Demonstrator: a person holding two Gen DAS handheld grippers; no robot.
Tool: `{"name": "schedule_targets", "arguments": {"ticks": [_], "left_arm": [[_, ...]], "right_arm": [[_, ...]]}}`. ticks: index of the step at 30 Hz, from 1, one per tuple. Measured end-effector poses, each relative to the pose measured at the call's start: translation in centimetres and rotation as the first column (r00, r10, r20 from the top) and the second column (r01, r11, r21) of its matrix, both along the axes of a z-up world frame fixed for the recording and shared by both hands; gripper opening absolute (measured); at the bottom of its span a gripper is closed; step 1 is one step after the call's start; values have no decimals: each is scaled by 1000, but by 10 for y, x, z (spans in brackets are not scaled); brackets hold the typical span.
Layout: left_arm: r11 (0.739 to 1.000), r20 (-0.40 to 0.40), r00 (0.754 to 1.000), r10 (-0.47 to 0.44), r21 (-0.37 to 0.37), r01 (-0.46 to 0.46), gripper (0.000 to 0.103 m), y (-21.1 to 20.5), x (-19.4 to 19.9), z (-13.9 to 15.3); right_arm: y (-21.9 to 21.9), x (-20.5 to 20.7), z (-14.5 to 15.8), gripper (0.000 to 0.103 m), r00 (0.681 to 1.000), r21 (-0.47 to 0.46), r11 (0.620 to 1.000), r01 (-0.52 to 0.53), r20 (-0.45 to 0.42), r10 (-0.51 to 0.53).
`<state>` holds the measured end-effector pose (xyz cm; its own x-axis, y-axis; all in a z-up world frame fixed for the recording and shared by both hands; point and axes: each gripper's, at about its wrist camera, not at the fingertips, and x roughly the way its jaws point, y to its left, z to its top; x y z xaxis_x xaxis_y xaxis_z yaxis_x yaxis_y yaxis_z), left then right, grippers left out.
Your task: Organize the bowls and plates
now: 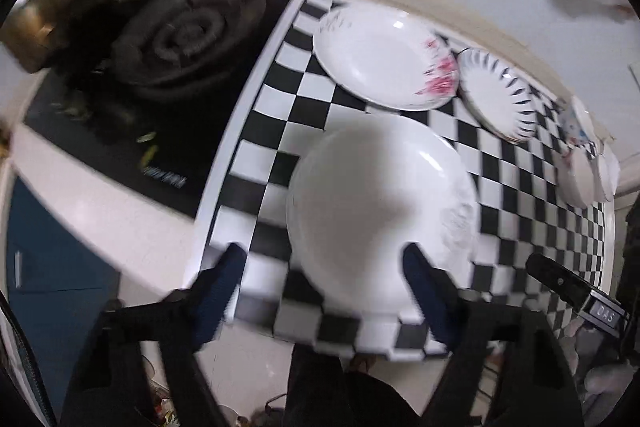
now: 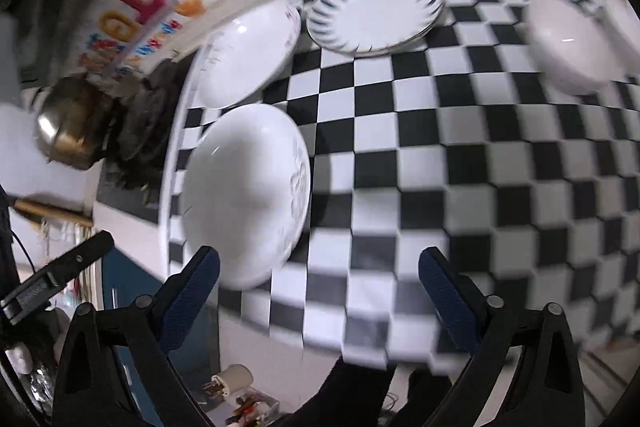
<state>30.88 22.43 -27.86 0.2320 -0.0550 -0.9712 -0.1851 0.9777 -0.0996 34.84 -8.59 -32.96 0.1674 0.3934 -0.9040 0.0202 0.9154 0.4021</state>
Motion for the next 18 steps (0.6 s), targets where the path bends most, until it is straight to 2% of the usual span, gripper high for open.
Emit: {"name": "schedule_targets", "arguments": {"ticks": [2,4,7,9,10,11,12,13,14,18], "left_arm": [[1000,-29,999,-24,-13,24,60,10,23,-23],[998,-56,997,-55,-43,53,60,16,43,-45],[990,-110,987,-118,-90,108,58,15,65,-76],[984,-153,976,-153,-112,137,45,14,73,-94],[982,-176,970,-170,-115,152,44,11,75,-101],[981,-183,966,-180,-111,161,43,11,77,-104],[979,-184,965,-189,-106,172,42,10,76,-106],[979,-183,965,-188,-106,171,41,10,77,-105],[980,-181,966,-184,-107,167,40,10,76,-104],[985,-197,968,-154,-106,135,37,11,71,-97]], "right_arm": [[10,23,-26,95,998,-1,1000,12,-57,-12],[18,43,-51,89,995,1,1000,18,-102,-17],[30,65,-81,75,986,-6,1000,11,-163,-12],[36,74,-93,68,981,15,1000,9,-196,-6],[39,74,-93,66,982,16,1000,12,-189,-9],[43,77,-93,59,983,31,1000,6,-181,0],[47,80,-95,48,981,57,998,-2,-194,13],[50,80,-97,42,978,68,998,-9,-208,23],[56,80,-99,30,974,69,997,-24,-222,39],[70,79,-98,22,978,7,997,-71,-196,71]]}}
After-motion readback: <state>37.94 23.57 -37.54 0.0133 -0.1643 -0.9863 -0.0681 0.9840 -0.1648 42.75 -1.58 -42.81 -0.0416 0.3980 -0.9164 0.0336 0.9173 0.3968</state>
